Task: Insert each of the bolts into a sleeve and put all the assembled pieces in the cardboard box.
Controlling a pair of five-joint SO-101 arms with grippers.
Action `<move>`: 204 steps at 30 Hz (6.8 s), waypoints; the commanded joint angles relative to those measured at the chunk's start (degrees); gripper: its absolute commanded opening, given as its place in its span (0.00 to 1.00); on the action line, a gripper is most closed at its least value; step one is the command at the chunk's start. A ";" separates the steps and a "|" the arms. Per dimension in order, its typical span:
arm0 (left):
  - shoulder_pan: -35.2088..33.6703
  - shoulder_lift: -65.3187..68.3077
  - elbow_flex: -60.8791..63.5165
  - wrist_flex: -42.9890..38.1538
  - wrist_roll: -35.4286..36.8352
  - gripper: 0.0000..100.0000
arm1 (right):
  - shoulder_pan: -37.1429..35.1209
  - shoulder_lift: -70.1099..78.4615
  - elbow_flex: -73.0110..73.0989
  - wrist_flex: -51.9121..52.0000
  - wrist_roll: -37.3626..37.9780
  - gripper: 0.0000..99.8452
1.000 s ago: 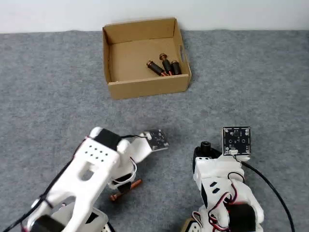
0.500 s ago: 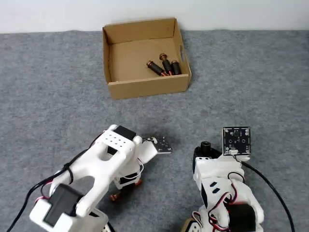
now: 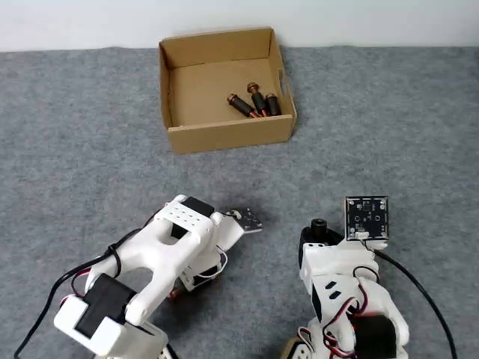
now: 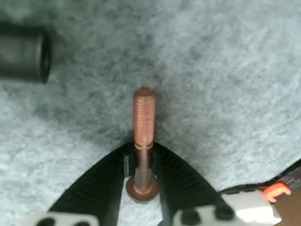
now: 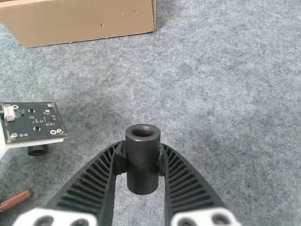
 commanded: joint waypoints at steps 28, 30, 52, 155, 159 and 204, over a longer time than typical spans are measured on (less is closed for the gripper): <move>-12.13 -15.47 -27.03 13.63 35.78 0.00 | 0.04 0.04 -0.18 -0.66 0.35 0.01; -16.62 -16.70 -26.95 11.69 40.09 0.00 | 0.04 0.04 -0.18 -0.66 0.35 0.01; -24.62 -17.93 -24.40 4.40 102.51 0.01 | 0.04 0.31 -0.18 -0.66 0.35 0.01; -25.05 18.11 -33.80 -13.63 -35.69 0.13 | 2.59 0.40 0.26 -1.19 0.70 0.01; -25.93 18.11 -33.71 -13.54 -35.69 0.13 | 2.59 0.22 0.26 -1.19 0.70 0.01; -9.49 -10.37 -40.92 9.14 20.31 0.00 | -7.08 -0.04 -1.58 -0.84 0.79 0.01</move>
